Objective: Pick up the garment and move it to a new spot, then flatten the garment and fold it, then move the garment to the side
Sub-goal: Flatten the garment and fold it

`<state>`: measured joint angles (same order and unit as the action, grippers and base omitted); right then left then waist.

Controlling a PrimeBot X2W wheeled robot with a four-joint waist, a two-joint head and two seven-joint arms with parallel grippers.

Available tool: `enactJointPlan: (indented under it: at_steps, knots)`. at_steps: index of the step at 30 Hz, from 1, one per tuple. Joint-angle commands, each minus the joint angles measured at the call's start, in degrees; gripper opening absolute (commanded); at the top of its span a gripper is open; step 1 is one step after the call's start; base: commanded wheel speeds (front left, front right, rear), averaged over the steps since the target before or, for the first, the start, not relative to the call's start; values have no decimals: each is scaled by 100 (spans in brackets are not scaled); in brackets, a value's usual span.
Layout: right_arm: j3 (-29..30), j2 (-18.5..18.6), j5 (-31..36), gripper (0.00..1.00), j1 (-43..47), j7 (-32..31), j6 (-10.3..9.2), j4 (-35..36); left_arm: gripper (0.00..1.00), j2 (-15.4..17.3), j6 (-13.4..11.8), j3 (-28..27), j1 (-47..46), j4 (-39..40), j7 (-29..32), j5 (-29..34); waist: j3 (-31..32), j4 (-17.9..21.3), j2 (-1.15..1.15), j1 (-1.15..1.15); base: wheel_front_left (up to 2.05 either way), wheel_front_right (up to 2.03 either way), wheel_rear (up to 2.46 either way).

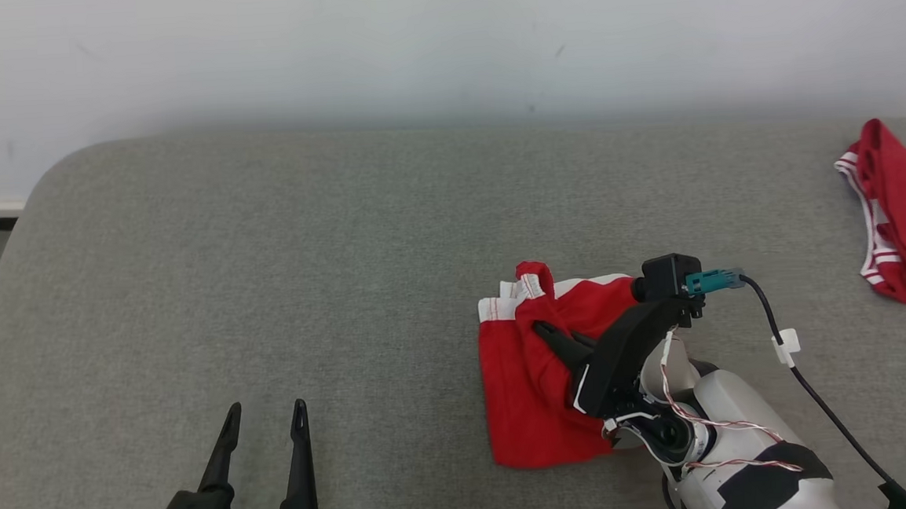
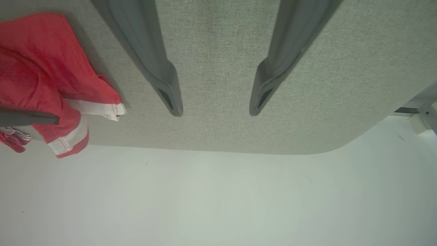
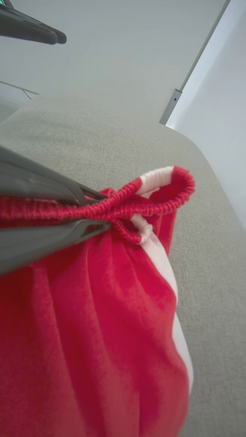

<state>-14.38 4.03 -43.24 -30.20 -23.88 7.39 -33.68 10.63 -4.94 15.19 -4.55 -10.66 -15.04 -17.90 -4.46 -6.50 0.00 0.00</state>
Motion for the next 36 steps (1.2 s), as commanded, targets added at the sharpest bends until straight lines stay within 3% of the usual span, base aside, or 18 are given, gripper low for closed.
enactJointPlan:
  at_steps: [1,7,8,9,10,14,26,36]
  knots:
    - [-6,-59,106,0,-113,129,13,-155,100,-51,55,-13,-108,-52,-17,34,-139,-192,0,0,0,0,0]
    - [-87,-115,266,0,-287,497,13,-730,100,-182,188,-106,-217,-193,-17,148,-171,-271,0,0,0,0,0]
    - [-144,-121,290,37,-315,554,13,-783,100,-203,209,-136,-223,-210,-17,158,-161,-264,0,0,0,0,0]
    - [-197,-123,271,83,-334,595,13,-819,100,-214,234,-164,-220,-227,-17,176,-147,-249,0,0,0,0,0]
    - [-254,-123,229,100,-342,629,13,-826,100,-218,233,-186,-206,-242,-17,190,-129,-227,0,0,0,0,0]
    - [-467,-97,133,100,-305,981,13,-495,100,-233,273,-302,-108,-269,-17,260,-21,-105,0,0,0,0,0]
    - [-212,987,323,100,344,2464,13,1136,100,-173,240,-697,224,-66,-17,406,228,463,0,0,0,0,0]
    - [277,1153,1144,100,1337,3414,13,2023,100,-11,46,-1054,486,129,-17,487,373,901,0,0,0,0,0]
